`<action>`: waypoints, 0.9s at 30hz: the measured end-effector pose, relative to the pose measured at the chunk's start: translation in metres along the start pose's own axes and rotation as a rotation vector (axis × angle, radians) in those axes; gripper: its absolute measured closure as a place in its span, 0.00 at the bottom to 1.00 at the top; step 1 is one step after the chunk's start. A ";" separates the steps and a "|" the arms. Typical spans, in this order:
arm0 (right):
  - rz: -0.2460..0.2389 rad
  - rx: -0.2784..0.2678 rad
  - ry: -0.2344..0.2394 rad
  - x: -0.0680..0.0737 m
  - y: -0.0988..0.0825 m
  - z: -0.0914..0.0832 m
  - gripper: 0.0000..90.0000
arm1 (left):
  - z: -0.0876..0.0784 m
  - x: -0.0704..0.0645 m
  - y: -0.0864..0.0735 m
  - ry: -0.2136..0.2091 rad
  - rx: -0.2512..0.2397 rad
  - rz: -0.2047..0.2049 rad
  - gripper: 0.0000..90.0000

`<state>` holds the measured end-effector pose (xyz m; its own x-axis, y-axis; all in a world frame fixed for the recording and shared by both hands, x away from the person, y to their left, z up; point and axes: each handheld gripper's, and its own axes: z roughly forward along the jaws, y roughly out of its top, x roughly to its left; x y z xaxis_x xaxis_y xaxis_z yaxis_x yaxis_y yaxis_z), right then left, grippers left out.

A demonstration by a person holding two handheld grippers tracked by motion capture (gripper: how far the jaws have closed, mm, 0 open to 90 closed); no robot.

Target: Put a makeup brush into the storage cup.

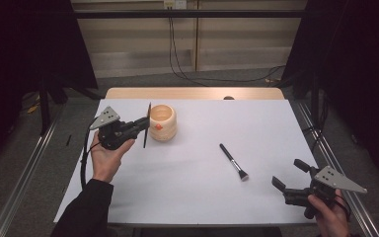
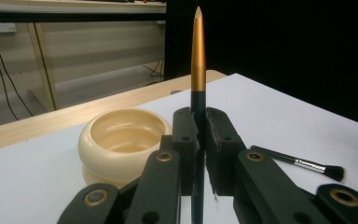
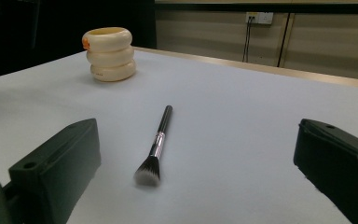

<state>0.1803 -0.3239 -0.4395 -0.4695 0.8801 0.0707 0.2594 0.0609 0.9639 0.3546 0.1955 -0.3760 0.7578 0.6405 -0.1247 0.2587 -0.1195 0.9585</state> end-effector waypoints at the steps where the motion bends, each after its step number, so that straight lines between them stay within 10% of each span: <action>1: 0.001 0.005 -0.001 0.000 0.000 0.000 0.00 | 0.001 -0.001 0.002 0.018 0.005 0.011 0.93; 27: 0.003 0.003 -0.002 0.000 0.000 0.000 0.00 | 0.035 0.009 0.037 0.035 -0.017 0.021 0.93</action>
<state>0.1802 -0.3238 -0.4395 -0.4672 0.8811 0.0732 0.2633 0.0596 0.9629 0.3920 0.1706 -0.3501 0.7414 0.6642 -0.0954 0.2321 -0.1204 0.9652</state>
